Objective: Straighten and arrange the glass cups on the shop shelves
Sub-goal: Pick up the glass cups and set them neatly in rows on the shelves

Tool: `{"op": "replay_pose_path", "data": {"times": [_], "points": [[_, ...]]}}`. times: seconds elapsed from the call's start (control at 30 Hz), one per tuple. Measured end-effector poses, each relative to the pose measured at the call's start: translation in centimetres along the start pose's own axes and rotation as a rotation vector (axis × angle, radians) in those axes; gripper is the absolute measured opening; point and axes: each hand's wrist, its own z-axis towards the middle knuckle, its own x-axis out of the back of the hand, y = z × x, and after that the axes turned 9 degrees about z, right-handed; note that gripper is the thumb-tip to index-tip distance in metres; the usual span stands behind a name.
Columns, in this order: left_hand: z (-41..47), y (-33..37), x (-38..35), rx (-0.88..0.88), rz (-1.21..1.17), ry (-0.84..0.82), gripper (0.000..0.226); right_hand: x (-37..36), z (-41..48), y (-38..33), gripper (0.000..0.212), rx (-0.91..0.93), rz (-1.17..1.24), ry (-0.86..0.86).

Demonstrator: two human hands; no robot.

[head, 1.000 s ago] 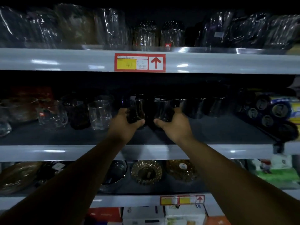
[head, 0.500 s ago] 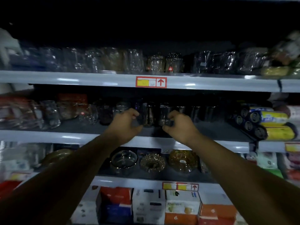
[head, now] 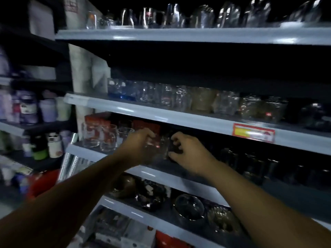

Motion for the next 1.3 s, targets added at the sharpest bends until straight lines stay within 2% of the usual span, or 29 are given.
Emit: {"op": "replay_pose_path", "data": {"times": [0.17,0.27,0.33,0.4,0.5,0.6,0.7,0.8,0.9,1.03,1.13,1.3], "points": [[2.7,-3.7,6.7,-0.040,0.042,-0.027,0.019,-1.7,6.4,-5.4,0.038,0.013,0.136,-0.072],[4.4,-5.3,12.2,0.012,0.020,-0.043,0.028,-0.3,10.0,-9.6,0.034,-0.050,0.228,-0.103],[6.1,-5.7,16.9,0.049,0.012,-0.055,0.037,2.0,12.7,-13.1,0.039,-0.073,0.255,-0.106],[8.0,-5.6,21.8,0.061,0.004,-0.068,0.039,4.5,15.4,-16.9,0.039,-0.099,0.253,-0.083],[10.6,-5.0,29.0,0.086,-0.049,-0.070,0.029,8.5,18.7,-22.8,0.032,-0.137,0.266,-0.014],[12.7,-4.0,34.9,0.111,-0.129,-0.060,0.020,11.8,21.1,-28.1,0.041,-0.136,0.263,0.010],[14.5,-3.9,38.9,0.061,-0.138,0.010,0.018,13.6,22.9,-31.8,0.042,-0.106,0.261,0.086],[16.5,-4.9,41.3,0.075,-0.206,0.008,0.024,13.7,24.5,-33.7,0.044,-0.088,0.299,0.133],[18.3,-6.5,42.3,0.097,-0.288,0.074,0.033,12.8,26.5,-34.2,0.045,-0.081,0.346,0.186],[20.2,-9.3,41.9,0.103,-0.285,0.124,0.041,11.4,29.5,-33.6,0.046,-0.099,0.383,0.263],[22.2,-11.1,41.9,0.088,-0.266,0.122,0.032,11.1,32.4,-32.8,0.046,-0.106,0.430,0.301],[26.0,-14.7,42.0,0.021,-0.207,0.138,0.030,10.3,37.7,-32.0,0.045,-0.097,0.366,0.360]]}}
